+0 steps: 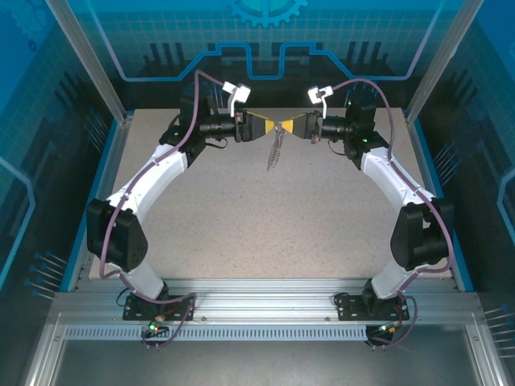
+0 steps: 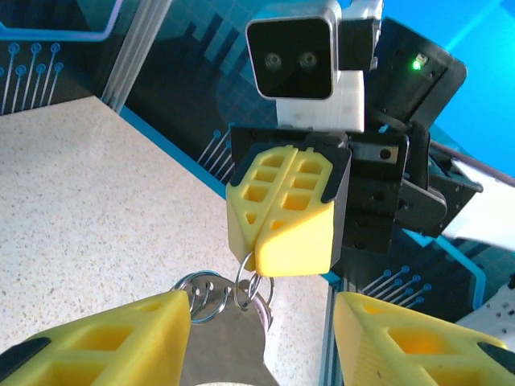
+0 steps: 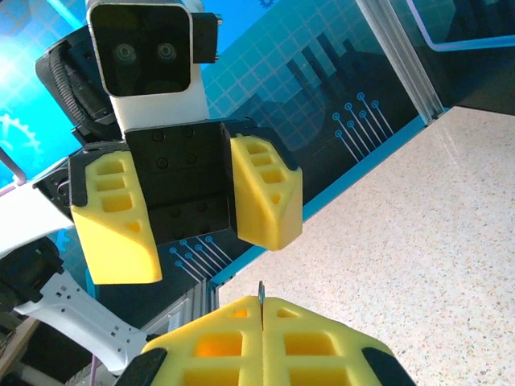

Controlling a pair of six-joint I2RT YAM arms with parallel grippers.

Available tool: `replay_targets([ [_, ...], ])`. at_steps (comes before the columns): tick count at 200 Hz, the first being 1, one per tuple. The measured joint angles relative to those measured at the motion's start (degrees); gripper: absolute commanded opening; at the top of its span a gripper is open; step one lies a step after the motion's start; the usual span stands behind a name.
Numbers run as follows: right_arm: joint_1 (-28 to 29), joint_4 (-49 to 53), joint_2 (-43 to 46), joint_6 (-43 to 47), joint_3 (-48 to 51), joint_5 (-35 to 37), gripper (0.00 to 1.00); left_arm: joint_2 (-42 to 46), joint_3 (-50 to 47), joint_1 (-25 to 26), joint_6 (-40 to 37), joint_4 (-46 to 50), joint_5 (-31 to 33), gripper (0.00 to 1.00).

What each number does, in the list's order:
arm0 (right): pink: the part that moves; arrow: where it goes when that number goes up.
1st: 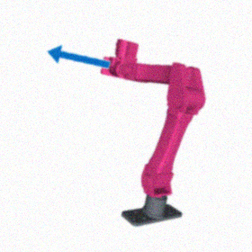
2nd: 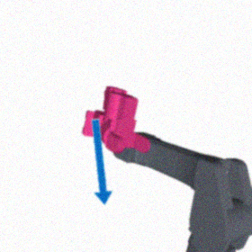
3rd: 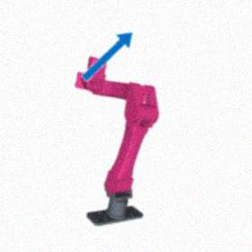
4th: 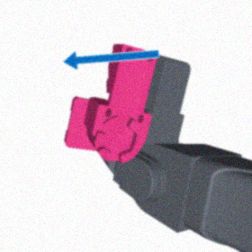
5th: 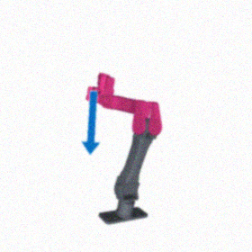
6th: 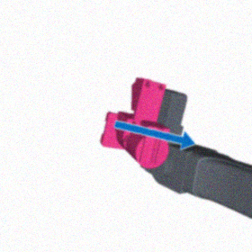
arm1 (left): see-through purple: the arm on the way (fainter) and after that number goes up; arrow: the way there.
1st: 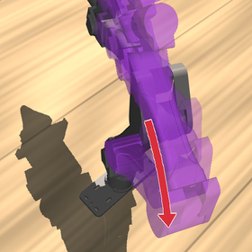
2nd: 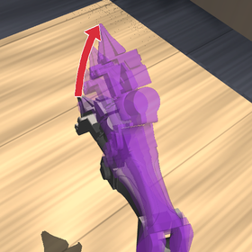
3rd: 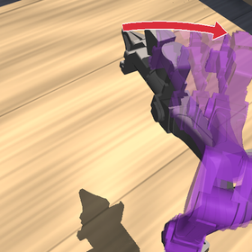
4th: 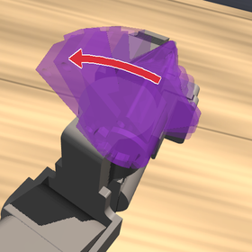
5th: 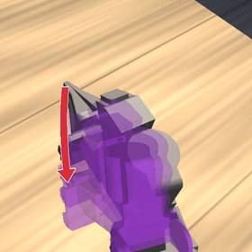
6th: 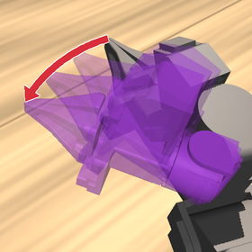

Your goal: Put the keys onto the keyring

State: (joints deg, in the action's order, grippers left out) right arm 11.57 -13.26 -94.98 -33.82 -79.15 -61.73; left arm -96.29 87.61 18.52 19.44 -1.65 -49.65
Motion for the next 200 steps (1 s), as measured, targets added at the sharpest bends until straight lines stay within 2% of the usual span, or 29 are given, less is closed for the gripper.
replay_targets([
  [200, 0.48, 0.85, -0.31, 1.29, -0.04, -0.92, 0.00, -3.32, 2.03, 0.83, -0.28, 1.36, -4.07, 0.36],
])
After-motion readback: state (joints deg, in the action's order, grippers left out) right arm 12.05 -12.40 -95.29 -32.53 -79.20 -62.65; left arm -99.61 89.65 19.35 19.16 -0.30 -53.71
